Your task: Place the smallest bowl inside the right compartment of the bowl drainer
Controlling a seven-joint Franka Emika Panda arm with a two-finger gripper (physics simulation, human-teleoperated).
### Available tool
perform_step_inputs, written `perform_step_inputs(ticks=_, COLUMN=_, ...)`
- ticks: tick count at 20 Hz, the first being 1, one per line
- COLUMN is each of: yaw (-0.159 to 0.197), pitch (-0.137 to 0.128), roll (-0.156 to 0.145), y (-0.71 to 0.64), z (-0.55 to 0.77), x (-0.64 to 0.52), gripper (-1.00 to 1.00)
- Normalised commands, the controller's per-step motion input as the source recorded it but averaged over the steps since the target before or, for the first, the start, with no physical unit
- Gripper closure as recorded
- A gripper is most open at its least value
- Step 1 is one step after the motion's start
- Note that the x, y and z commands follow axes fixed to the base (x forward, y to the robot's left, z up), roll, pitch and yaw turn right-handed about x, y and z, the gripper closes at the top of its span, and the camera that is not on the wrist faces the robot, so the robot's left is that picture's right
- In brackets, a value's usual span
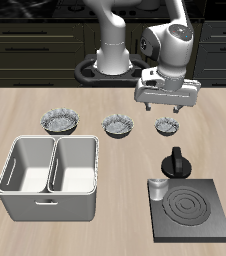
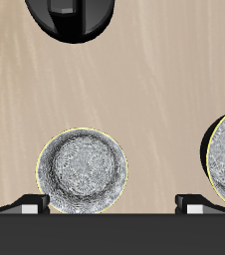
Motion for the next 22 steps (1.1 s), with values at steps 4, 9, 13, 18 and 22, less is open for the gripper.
perform_step_inputs(ticks=4, yaw=-0.018, pitch=0.019, roll=-0.011, y=-0.11, z=-0.22, x=0.04, gripper=-1.0)
perform_step_inputs(ticks=9, yaw=0.001, pitch=0.027, roll=-0.006, y=-0.03, z=-0.21, x=0.04, gripper=-1.0)
perform_step_inputs(ticks=13, yaw=0.005, pitch=0.042, roll=0.011, y=-0.01, z=-0.23, x=0.05, gripper=-1.0)
perform_step_inputs(ticks=18, yaw=0.001, pitch=0.043, roll=0.001, y=-0.07, z=-0.21, x=0.04, gripper=-1.0)
perform_step_inputs(ticks=22, yaw=0.002, pitch=0.027, roll=-0.015, y=-0.09, z=-0.17, x=0.02, gripper=-1.0)
